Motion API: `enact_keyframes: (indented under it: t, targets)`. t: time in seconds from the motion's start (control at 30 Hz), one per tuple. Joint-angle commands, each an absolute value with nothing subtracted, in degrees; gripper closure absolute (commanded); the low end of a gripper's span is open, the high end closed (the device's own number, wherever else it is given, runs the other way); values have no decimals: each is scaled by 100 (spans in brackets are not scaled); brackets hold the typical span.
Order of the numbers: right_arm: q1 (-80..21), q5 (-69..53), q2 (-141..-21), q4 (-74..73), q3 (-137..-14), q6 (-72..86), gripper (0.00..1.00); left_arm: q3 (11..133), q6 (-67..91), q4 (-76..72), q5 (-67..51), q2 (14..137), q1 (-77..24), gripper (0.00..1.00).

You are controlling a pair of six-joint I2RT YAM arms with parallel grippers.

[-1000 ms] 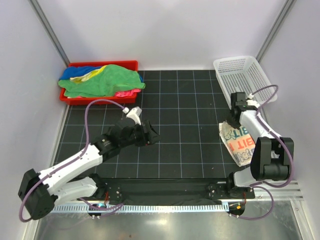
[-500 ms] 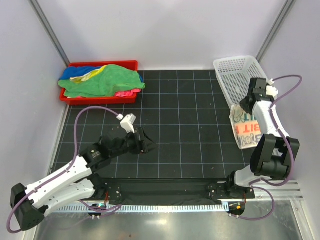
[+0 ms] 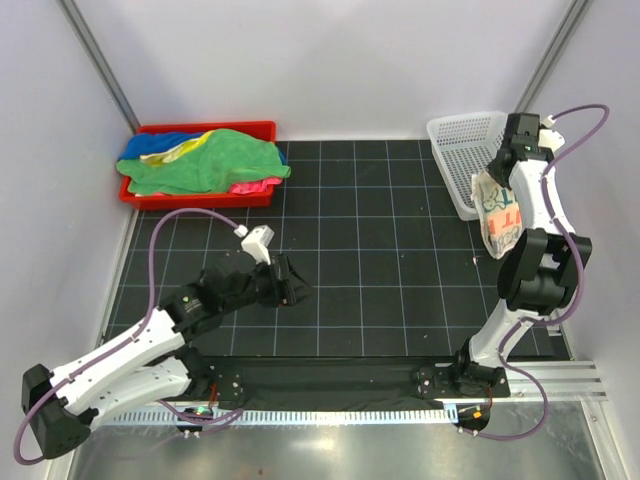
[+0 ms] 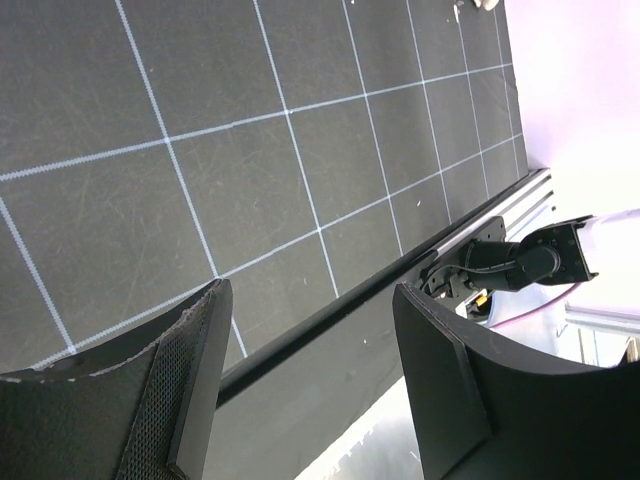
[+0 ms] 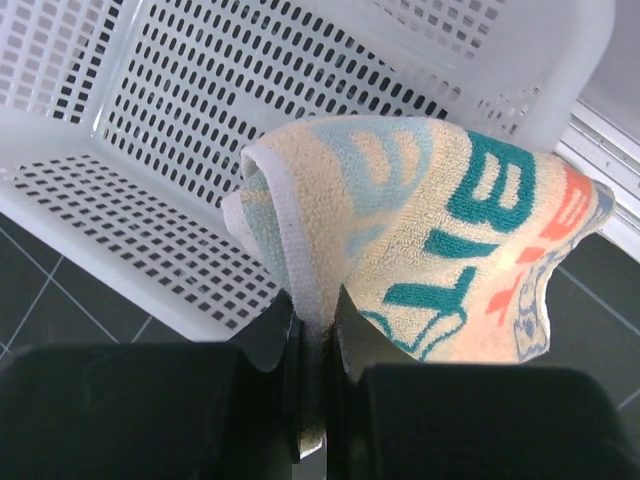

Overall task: Fold and stack the towels
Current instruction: Neatly place the folded towel into the bin

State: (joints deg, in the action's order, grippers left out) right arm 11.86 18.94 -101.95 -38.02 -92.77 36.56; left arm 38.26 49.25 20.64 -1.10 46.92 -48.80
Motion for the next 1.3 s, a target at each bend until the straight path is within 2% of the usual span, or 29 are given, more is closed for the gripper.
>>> enact_keyframes:
  t: [0.0,0.53,1.27]
  targets:
    - [1222,2065,-10528,-3867,-9939,3577,99,4174,4764,2021,-88,4860,-4904,31]
    - [1213,1679,-12673,-4175,-12532,3770,99,4553,4465,2338,-53,5159,-4887,30]
    - [1213,1257,-13807,-2822,-12894,4043,99,4860,4201,2408,-53,5695,-4808,30]
